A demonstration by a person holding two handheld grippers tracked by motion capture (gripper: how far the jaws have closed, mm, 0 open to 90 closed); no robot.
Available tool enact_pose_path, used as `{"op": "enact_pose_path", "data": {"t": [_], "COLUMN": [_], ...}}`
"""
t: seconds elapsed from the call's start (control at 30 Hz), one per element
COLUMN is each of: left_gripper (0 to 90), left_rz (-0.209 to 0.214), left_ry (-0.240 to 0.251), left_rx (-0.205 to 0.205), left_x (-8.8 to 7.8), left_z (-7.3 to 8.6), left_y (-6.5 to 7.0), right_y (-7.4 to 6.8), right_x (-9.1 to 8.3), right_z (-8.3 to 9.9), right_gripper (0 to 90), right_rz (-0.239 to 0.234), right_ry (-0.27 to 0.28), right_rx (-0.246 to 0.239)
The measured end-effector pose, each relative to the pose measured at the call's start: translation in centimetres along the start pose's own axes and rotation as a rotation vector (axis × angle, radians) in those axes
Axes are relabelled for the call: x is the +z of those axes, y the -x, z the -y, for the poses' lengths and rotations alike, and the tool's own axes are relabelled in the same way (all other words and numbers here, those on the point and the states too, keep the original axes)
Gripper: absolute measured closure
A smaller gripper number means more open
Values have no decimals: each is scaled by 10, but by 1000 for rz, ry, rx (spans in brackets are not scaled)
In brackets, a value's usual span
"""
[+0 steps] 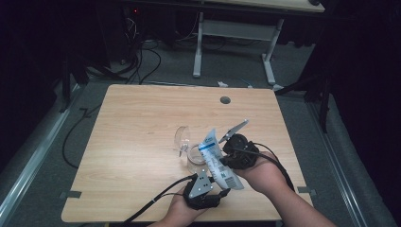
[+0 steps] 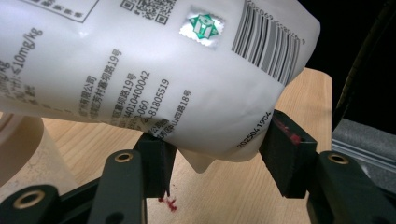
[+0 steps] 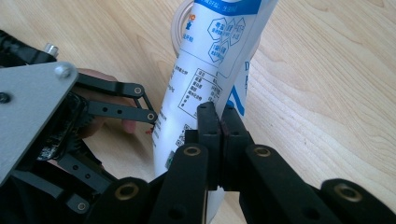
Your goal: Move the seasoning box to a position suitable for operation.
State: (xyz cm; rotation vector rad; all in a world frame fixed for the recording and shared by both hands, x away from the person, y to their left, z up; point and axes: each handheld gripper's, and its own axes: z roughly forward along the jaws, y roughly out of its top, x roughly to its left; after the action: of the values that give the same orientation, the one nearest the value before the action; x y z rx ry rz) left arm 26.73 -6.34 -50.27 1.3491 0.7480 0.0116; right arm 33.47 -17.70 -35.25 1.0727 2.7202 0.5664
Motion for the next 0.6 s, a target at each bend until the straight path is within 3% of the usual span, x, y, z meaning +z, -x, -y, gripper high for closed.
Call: {"op": "enact_pose_path", "data": {"t": [0.1, 0.23, 0.6], "left_gripper": [490, 491, 497], "left_rz": [2, 11, 45], "left_ry": [-3, -4, -10], "left_rx": [6, -15, -1], "left_x": [-1, -2, -7], "left_z": [1, 2, -4], "left_y": [-1, -1, -5], "right_y": [0, 1, -1], "right_x": [2, 6, 7], "right_z": [-1, -1, -11], "right_gripper": [897, 897, 900], "right_rz": [2, 1, 14], "right_ry": [-9, -12, -47], "right_rx": [2, 8, 15]}}
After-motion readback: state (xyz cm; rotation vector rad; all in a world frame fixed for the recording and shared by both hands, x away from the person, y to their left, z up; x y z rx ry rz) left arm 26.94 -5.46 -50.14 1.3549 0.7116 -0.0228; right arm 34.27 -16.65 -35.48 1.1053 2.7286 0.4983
